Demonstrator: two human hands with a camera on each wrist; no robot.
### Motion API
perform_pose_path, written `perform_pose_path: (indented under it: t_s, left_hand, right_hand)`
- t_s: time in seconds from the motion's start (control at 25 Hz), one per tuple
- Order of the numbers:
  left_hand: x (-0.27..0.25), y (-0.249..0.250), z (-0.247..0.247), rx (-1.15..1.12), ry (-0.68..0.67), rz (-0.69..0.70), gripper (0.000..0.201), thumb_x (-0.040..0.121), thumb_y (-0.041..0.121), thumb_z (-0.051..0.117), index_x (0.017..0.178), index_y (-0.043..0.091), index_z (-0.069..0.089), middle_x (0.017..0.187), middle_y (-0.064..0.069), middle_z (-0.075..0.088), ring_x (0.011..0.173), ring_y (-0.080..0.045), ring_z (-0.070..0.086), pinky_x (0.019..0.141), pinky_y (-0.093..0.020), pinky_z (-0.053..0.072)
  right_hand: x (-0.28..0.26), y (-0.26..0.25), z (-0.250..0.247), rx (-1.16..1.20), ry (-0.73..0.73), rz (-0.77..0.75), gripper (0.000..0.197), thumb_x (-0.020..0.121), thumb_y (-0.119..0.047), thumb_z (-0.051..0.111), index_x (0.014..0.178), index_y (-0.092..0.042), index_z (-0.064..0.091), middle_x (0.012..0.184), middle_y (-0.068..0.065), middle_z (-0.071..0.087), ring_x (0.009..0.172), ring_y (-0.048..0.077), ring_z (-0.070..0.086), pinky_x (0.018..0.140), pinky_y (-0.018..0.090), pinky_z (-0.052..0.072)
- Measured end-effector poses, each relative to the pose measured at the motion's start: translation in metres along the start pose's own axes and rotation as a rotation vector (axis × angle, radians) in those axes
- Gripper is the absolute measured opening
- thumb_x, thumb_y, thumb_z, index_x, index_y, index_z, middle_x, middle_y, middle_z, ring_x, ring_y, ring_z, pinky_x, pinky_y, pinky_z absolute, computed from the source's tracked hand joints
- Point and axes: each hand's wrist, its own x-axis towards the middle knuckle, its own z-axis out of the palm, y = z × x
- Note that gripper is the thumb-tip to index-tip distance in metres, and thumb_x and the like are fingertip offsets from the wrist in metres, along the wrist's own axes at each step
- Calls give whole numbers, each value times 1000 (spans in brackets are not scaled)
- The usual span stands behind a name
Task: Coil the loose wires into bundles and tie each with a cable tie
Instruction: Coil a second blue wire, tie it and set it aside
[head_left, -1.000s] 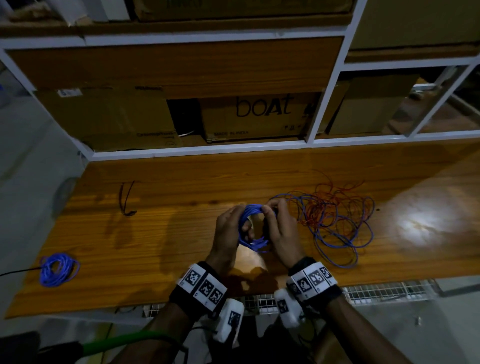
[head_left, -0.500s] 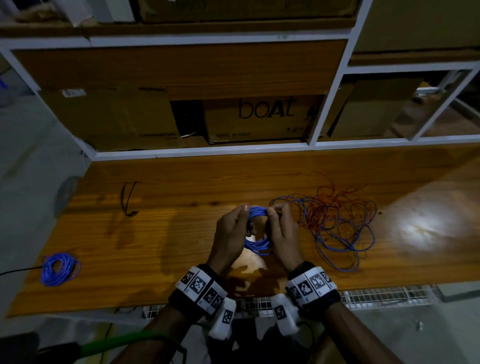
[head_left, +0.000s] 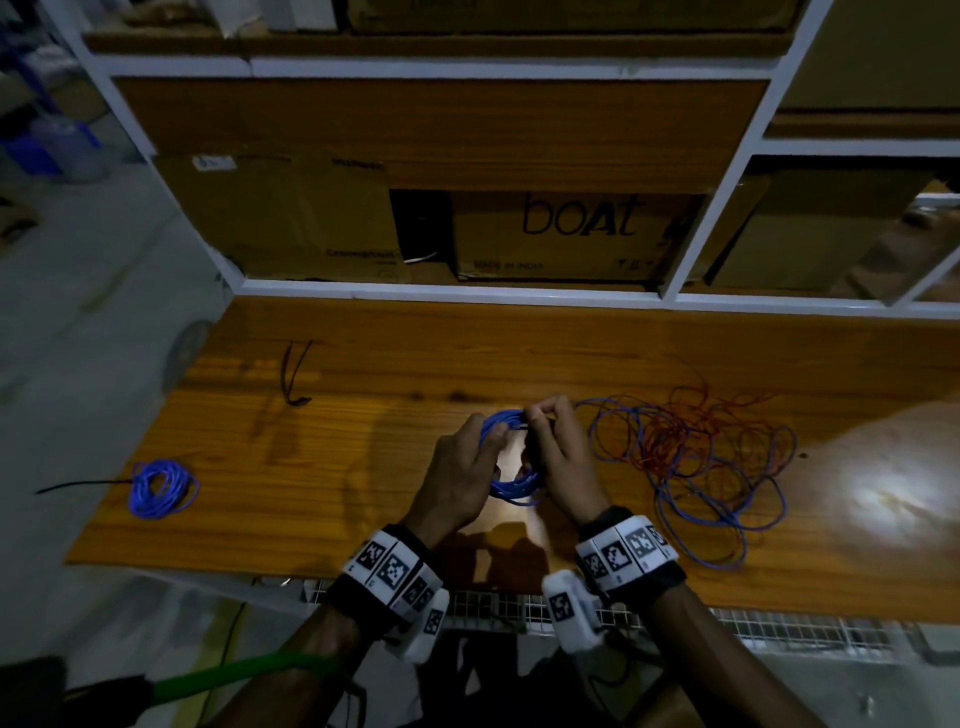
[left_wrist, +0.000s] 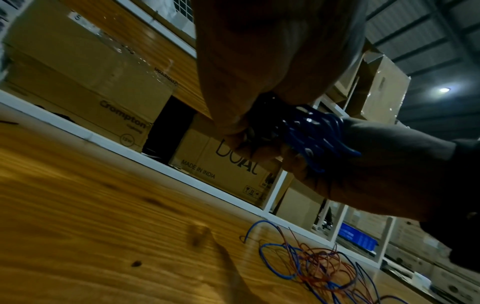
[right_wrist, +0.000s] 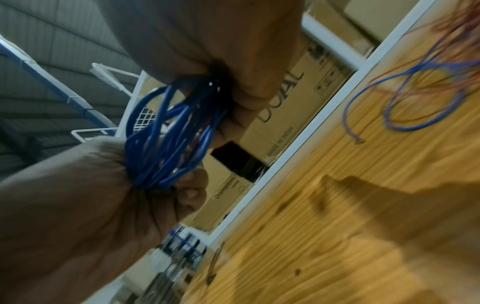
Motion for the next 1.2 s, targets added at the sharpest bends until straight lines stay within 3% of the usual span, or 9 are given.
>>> perform_pose_path:
  t_s: [0.16,0.36,0.6,0.68,0.76,0.88,0.96,1.08,1.2]
  left_hand:
    - [-6,-3,-8,-39,105,-57,29,107,34,42,112,12,61,68,-1,59,53,-3,55,52,-16,40]
    - [-26,-6,-17,-117,239,-145,28,106,38,41,115,20,61,66,1,55,55,-8,53,53,-24,41]
    - [-50,-13,-43,-117,414,-278,25,106,42,40,95,24,55,70,-1,52,53,-2,49,50,-16,37]
    - [-58,-18,-55,-119,457,-329,31,106,42,38,99,19,57,72,-2,50,53,-3,46,49,-16,35]
    - [-64,-25,-67,-130,487,-403,39,106,45,36,108,14,58,78,-6,52,64,-13,50,56,-26,38]
    - [-66,-39,-88,-157,550,-470,35,106,46,36,114,21,58,82,-4,55,74,-20,53,61,-32,39]
    - [-66,-53,-102,-168,567,-483,32,106,45,36,110,22,58,80,-4,54,71,-20,52,60,-32,39]
    - [-64,-80,-127,-208,555,-499,35,107,43,38,101,15,58,81,-11,54,71,-25,52,61,-37,41]
    - [-59,-105,-155,-217,518,-499,39,107,41,39,90,10,56,75,-7,52,66,-20,49,59,-34,37]
  right_hand:
    - [11,-7,11,2,-113,25,23,106,-30,45,103,-8,52,67,14,59,52,21,57,50,38,44]
    - [23,-26,27,56,-258,3,24,104,-33,53,100,-10,59,73,24,60,59,43,57,52,51,45]
    - [38,-39,59,13,-524,8,30,102,-41,54,100,-13,65,72,10,68,62,26,65,58,39,51]
    - [45,-46,75,-54,-608,-19,33,102,-43,52,100,-14,67,75,7,72,65,26,68,58,36,52]
    - [56,-49,93,-124,-665,-34,37,102,-47,51,99,-15,69,80,3,73,70,22,69,61,34,54]
    - [84,-47,125,-224,-741,65,43,101,-49,51,101,-10,69,87,5,72,74,20,69,62,34,56]
    - [104,-43,148,-346,-785,114,42,100,-48,54,104,-8,67,88,4,72,72,18,69,61,34,54]
    - [137,-37,187,-644,-789,0,32,97,-45,61,97,-15,71,83,0,73,73,17,69,64,36,55]
    - [174,-34,234,-785,-862,12,19,96,-27,64,91,-11,72,78,5,68,67,19,64,63,35,52]
